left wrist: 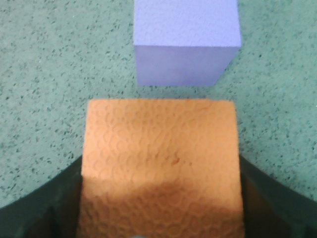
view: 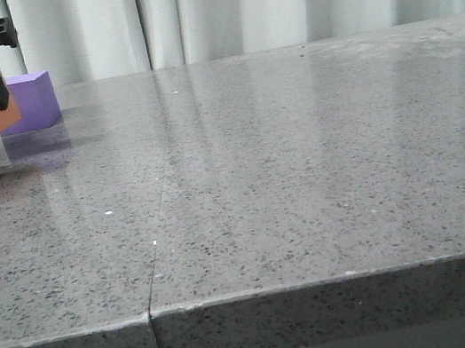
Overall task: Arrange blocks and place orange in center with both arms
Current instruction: 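Lift the orange cube with the left gripper toward the pink and purple cubes, then lower the orange cube between the pink and purple cubes and release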
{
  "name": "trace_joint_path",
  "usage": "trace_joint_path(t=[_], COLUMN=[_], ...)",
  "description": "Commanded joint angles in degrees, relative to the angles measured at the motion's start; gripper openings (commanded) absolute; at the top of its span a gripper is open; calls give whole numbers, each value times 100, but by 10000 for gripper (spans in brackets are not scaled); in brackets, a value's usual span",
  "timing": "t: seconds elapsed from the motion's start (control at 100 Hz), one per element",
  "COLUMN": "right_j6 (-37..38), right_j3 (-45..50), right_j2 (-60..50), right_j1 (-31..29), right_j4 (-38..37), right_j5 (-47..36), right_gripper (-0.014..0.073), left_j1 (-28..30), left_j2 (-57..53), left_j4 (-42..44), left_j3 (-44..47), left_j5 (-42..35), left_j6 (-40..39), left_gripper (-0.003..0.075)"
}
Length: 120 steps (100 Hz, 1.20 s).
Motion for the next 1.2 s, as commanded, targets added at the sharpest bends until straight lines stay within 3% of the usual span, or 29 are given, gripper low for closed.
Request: trace_joint_path(t=[0.0, 0.55, 0.63, 0.82, 1.19], right_j6=[-72, -72, -72, -72, -72], right_j3=[-134, -134, -134, -134, -134], right_j2=[52, 52, 52, 52, 52], right_j1=[-13, -13, -13, -13, -13], right_j4=[-127, -127, -127, -127, -127], right_j5=[-406, -406, -406, -406, -406], right_gripper=[-67, -67, -67, -67, -67], left_j1=[24, 24, 24, 24, 13], left_j2=[-265, -54, -54, -54, -304], left_j4=[40, 123, 114, 79, 56], left_j3=[-97, -59, -59, -59, -59], left_j5=[-428, -461, -461, -471, -531], left_j6=[-103, -103, -93, -93, -93], left_gripper=[294, 302, 357, 607, 620])
